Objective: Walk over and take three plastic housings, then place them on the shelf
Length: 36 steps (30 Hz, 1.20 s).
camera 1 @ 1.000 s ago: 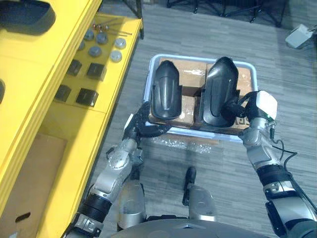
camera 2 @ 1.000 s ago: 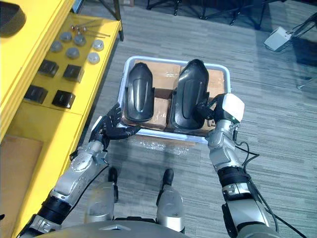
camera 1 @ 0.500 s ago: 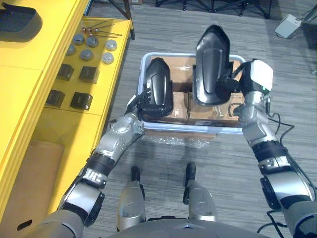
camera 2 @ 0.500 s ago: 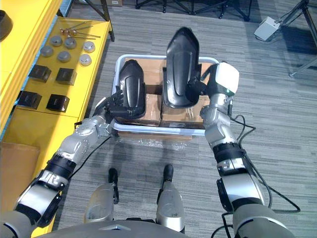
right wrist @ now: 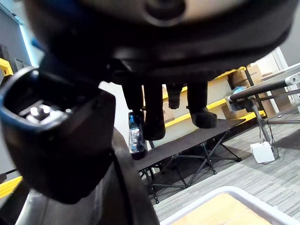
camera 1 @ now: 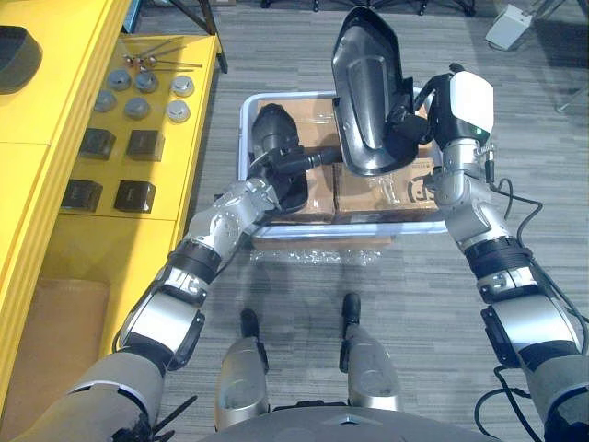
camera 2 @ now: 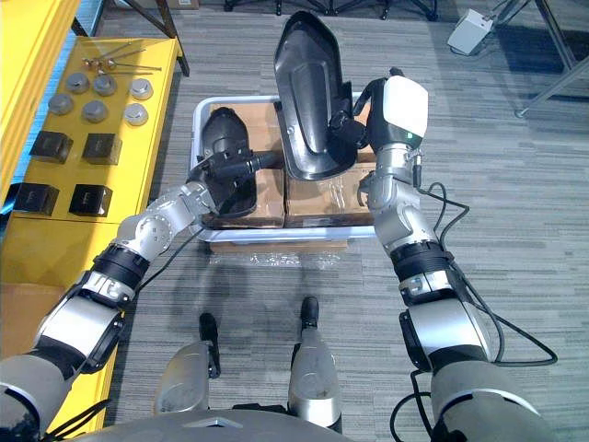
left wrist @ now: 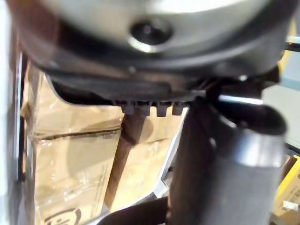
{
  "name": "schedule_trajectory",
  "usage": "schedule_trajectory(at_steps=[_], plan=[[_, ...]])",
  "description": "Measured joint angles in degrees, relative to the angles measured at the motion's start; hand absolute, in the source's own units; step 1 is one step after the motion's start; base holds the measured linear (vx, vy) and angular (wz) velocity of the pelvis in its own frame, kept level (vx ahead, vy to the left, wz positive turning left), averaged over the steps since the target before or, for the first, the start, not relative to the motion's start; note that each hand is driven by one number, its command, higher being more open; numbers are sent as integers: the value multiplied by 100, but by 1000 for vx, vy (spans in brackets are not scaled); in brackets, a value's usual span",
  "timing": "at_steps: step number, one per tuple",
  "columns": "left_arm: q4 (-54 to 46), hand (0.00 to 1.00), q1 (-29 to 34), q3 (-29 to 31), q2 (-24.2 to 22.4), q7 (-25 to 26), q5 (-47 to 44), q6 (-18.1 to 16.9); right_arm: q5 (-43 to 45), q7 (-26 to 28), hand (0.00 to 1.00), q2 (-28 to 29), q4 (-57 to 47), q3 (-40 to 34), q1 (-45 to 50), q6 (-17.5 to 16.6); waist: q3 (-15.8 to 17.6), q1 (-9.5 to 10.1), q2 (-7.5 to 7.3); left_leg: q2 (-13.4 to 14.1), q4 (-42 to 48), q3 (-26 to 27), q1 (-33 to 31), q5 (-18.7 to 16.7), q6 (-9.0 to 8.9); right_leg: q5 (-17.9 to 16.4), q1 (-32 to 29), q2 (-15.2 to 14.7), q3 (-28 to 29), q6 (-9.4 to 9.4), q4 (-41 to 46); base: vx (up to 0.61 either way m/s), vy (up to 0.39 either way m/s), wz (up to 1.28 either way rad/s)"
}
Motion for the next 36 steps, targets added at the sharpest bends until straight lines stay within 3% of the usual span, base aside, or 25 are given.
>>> schedule_trajectory(at_steps=[7, 25, 26, 31, 36], plan=[[0, 100, -220, -66, -112, -223, -628, -213, -8, -26, 0, 0, 70, 237, -193, -282, 106, -46, -1, 2, 18, 21, 2, -13, 4, 7, -4, 0, 15, 0, 5, 0, 0, 0], [292, 100, -222, -548, -538, -126, -582, -300, -27, -159, 0, 41, 68, 935, -249, -571, 177, -31, 111, 5, 92, 25, -10, -57, 12, 7, 9, 0, 26, 1, 15, 0, 0, 0], [292, 0, -220, -550, -547, -59, -582, -390, -21, -218, 0, 77, 67, 939, -250, -571, 177, -30, 111, 5, 92, 25, -8, -57, 12, 7, 9, 0, 27, 1, 16, 0, 0, 0], [291, 0, -193, -529, -615, 512, -576, -1009, -16, -247, 0, 233, -12, 1040, -223, -609, 177, -46, 111, 5, 93, 43, 18, -57, 12, 7, 18, 0, 51, 1, 23, 0, 0, 0], [267, 0, -38, -411, -733, 903, -555, -1418, -15, -242, 0, 333, -404, 955, 308, -616, 177, -26, 111, 5, 85, 60, 93, -68, 13, 5, 76, 0, 66, 0, 24, 0, 0, 0]])
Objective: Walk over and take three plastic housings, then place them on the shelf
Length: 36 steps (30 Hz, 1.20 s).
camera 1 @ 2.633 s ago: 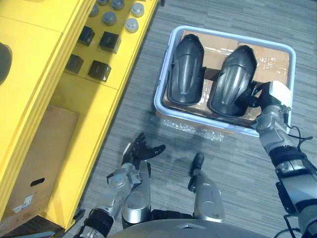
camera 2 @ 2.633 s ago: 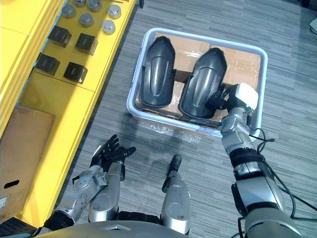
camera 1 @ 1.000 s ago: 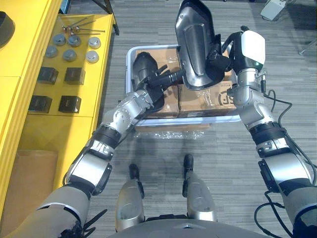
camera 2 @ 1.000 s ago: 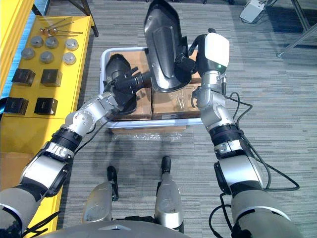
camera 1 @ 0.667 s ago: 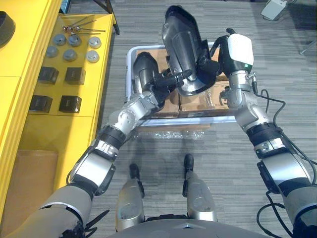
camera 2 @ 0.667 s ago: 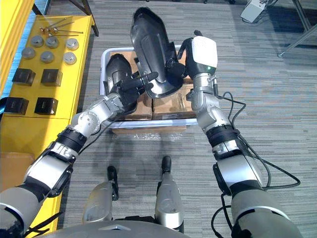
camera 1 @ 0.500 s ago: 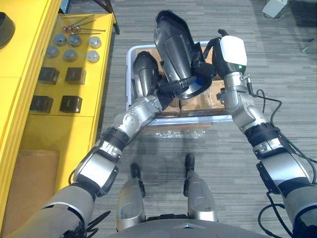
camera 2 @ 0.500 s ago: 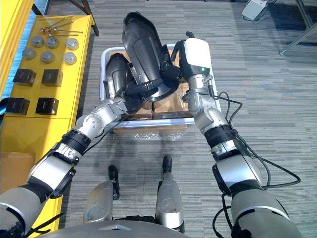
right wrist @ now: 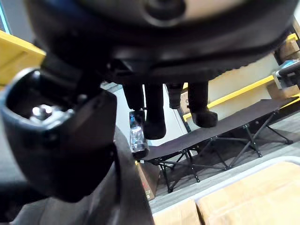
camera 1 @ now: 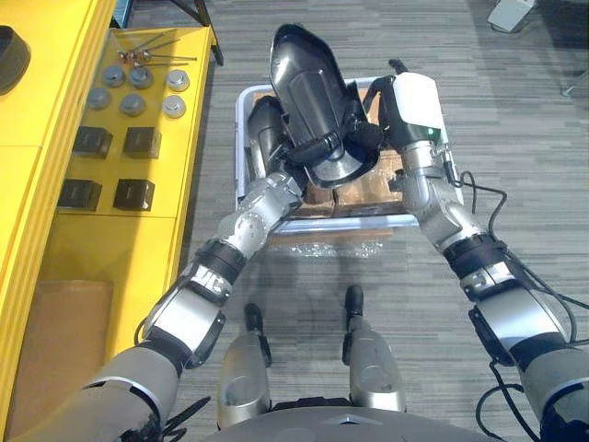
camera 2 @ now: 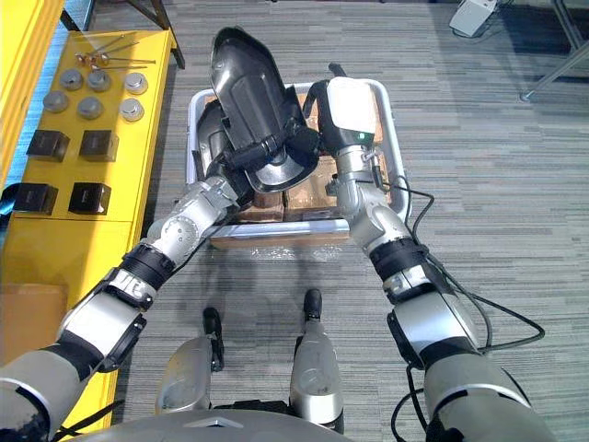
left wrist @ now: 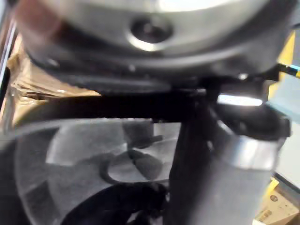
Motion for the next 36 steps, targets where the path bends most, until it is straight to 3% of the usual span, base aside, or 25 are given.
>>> schedule_trajectory(at_steps=[9, 15, 16, 19, 24, 31, 34, 36], plan=[[12, 0, 345, 41, -38, -8, -67, -218, -56, -123, 0, 232, -424, -72, 751, -244, -3, -51, -11, 24, 2, 91, 104, -45, -12, -8, 45, 16, 90, -2, -1, -5, 7, -4], [11, 0, 411, 42, -55, -9, -41, -397, -57, -128, 0, 271, -497, -65, 1005, -251, -10, 46, -71, 91, -18, 100, 189, -54, -30, -22, 111, 84, 91, -24, -1, 0, 0, 0], [10, 0, 440, 54, -72, -9, 3, -459, -57, -129, 100, 311, -504, -72, 1122, -265, -16, 70, -83, 102, -27, 100, 220, -56, -32, -29, 142, 96, 87, -30, -3, 0, 0, 0], [8, 0, 490, 130, -77, -10, 141, -472, -75, -124, 100, 419, -504, -75, 1223, -279, -13, 81, -117, 101, -40, 113, 257, -55, -32, -30, 164, 95, 93, -31, -3, 0, 0, 0], [-154, 0, 744, 212, -83, 225, 1174, -565, -140, -94, 100, 470, -504, -69, 1502, -313, -31, 106, -259, 99, -110, 115, 375, -52, -39, -53, 256, 97, 84, -40, -5, 0, 0, 0], [-1056, 0, 1297, 386, -113, 1325, 2818, -815, 974, -39, 100, 551, -1201, -444, 2006, -60, -52, 102, -310, 98, -101, 79, 426, -50, -41, -59, 329, 99, 53, -34, -5, -1, 1, 1], [-1414, 0, 1562, 611, -113, 1822, 3840, -842, 1519, 56, 100, 599, -1864, -857, 2350, -68, -63, 98, -327, 99, -100, 86, 505, -65, -54, -83, 399, 99, 62, -27, -1, 0, 0, 0], [-1639, 0, 1743, 795, -115, 2275, 4726, -855, 2408, 261, 100, 598, -2410, -1169, 2645, -241, -100, 93, -379, 100, -104, 83, 523, -68, -59, -93, 416, 101, 59, -23, -1, 0, 0, 0]])
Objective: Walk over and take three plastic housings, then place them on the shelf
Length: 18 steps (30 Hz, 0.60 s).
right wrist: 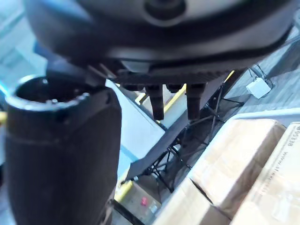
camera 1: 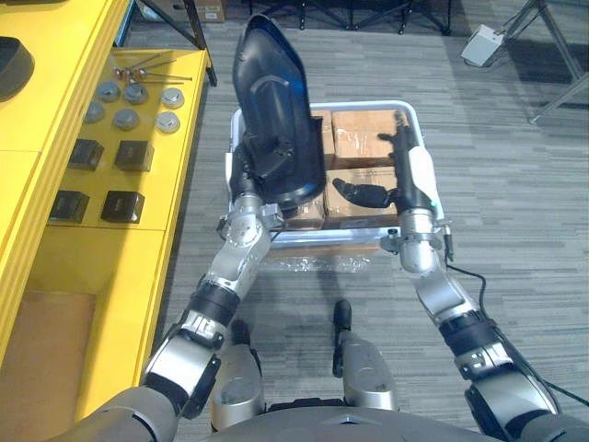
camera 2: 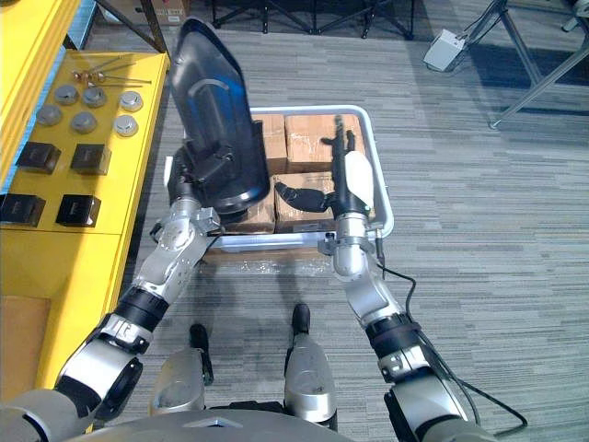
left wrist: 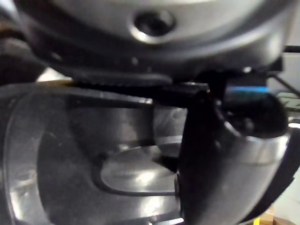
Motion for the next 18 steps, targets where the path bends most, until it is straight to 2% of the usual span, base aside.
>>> schedule_trajectory(at_steps=[2, 5, 8, 11, 13, 15, 16, 17, 18], plan=[[-685, 0, 517, 295, -59, 558, 1005, -18, 1561, 387, 100, 75, -744, -461, 575, -291, -96, -10, -82, 1, -14, 10, 27, -14, -7, -22, 11, -1, 0, 9, 1, 0, 0, 0], [-1323, 0, 1163, 515, -126, 990, 1862, -130, 2804, 784, 100, 382, -1097, -977, 1287, -762, -395, -8, -110, 1, -18, 44, 73, -66, -16, -84, 26, -8, 19, 28, 22, 43, 13, -4], [-1395, 0, 1486, 680, -125, 1187, 2265, -370, 3297, 1002, 100, 563, -1259, -1205, 1798, -1020, -629, -7, -87, 1, -26, 80, 180, -110, -29, -117, 95, -12, 41, 31, 25, 40, 17, -5], [-1396, 0, 1730, 775, -124, 1161, 2234, -517, 3291, 1125, 100, 642, -1459, -1405, 2242, -1049, -804, -24, -14, 1, -33, 89, 198, -151, -32, -147, 105, -13, 42, 21, 23, -4, 7, -3], [-1405, 0, 1959, 853, -125, 959, 2111, -719, 3292, 1258, 100, 796, -1527, -1595, 2477, -1049, -864, -29, 33, 2, -98, 142, 260, -153, -37, -164, 107, -14, 65, 15, 21, -5, 3, -10], [-1672, 0, 2318, 982, -138, 448, 1623, -844, 3282, 1372, 100, 926, -1526, -1746, 2686, -1025, -914, -95, 86, 2, -136, 179, 282, -163, -54, -190, 105, -12, 86, -18, 2, -3, 2, -9], [-1928, 0, 2573, 1013, -139, -76, 1049, -946, 3278, 1401, 100, 996, -1526, -1801, 2810, -1006, -966, -144, 116, 2, -169, 202, 283, -163, -54, -191, 91, -11, 95, -21, -22, 2, 2, -6], [-2091, 0, 2715, 1044, -139, -314, 773, -949, 3278, 1408, 100, 1019, -1526, -1820, 2888, -993, -1010, -151, 134, 1, -203, 224, 290, -156, -61, -188, 80, -10, 104, -19, -43, 61, 8, -11], [-2620, 0, 3144, 1024, -164, -1243, -260, -979, 3288, 1472, 100, 1097, -1527, -1906, 3117, -944, -1095, -155, 205, 2, -251, 255, 351, -133, -50, -174, 98, 0, 121, -1, -76, 67, 8, -10]])
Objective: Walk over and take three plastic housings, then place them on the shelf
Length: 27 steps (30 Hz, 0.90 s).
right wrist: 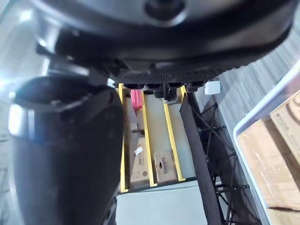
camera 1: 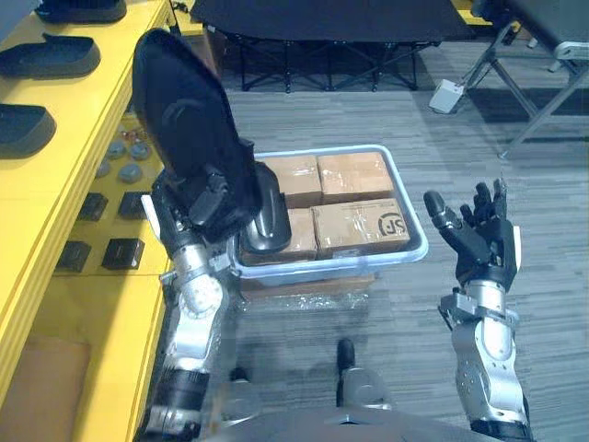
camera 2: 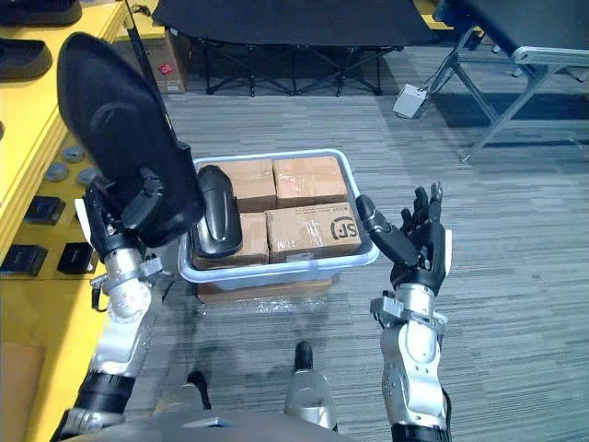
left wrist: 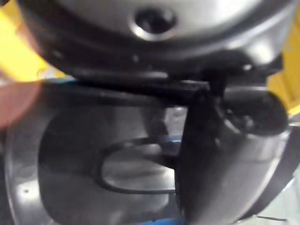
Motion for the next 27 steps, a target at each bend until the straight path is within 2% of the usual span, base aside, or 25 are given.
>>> schedule_trajectory(at_steps=[2, 4, 6, 9, 12, 16, 20, 21, 23, 27], plan=[[-436, 0, 263, -14, -20, -728, -417, -3, 21, 66, 100, 126, -15, -97, 145, 143, -96, 1, 80, -2, -58, 15, 45, 2, -1, 14, 20, 2, 1, 20, -7, 62, 13, -4], [-707, 0, 304, 15, -20, -1192, -487, -3, 517, 321, 100, 136, -31, -161, 211, 439, -188, 18, 133, -6, -63, 13, 51, 3, 0, 14, 33, 1, -2, 21, -12, 20, 9, 0], [-958, 0, 372, 86, -16, -1480, -453, -3, 866, 592, 100, 172, -34, -152, 292, 465, -215, 13, 167, -10, -81, -9, 119, 4, 2, 12, 112, 0, -19, 23, -29, 0, 0, 0], [-1261, 0, 554, 221, 5, -1643, -404, -3, 865, 703, 100, 354, -88, -126, 329, 467, -288, 11, 212, -24, -173, -51, 227, 14, 1, 0, 272, -8, -100, 32, -105, -15, 6, 11], [-1441, 0, 708, 451, 44, -1573, -171, -2, 857, 786, 100, 359, -150, 104, 304, 483, -327, 79, 255, -63, -272, -307, 218, 68, 57, -78, 402, -34, -354, -7, -138, -40, -18, 41], [-1666, 0, 1005, 930, 13, -1151, -148, 6, 463, 793, 100, 313, -145, 541, 36, 572, -387, 345, 329, -118, -433, -778, 72, 267, 56, -85, 537, -48, -830, -13, -239, -23, -42, 58], [-1892, 0, 1540, 1665, -234, -795, -13, 7, 165, 794, 100, 55, 61, 934, -672, 659, -430, 814, 374, -184, -433, -1301, -105, 403, 6, -88, 738, -46, -1358, 28, -305, 13, -23, 59], [-1912, 0, 1612, 1752, -281, -780, -12, 7, 166, 785, 100, 44, 116, 948, -763, 661, -438, 869, 363, -207, -436, -1382, -113, 416, 12, -107, 758, -56, -1434, 35, -309, 1, -12, 73], [-1937, 0, 1895, 2069, -412, -765, -13, 6, 169, 726, 100, 39, 306, 986, -1043, 661, -488, 1148, 319, -313, -445, -1709, -153, 442, 27, -187, 946, -109, -1775, 87, -319, 9, -4, 74], [-2110, 0, 2356, 2477, -660, -849, -99, 6, 170, 674, 100, 57, 563, 1216, -1428, 773, -559, 1458, 188, -423, -458, -1969, -254, 471, 35, -205, 1084, -146, -2066, 111, -420, 16, 11, 45]])
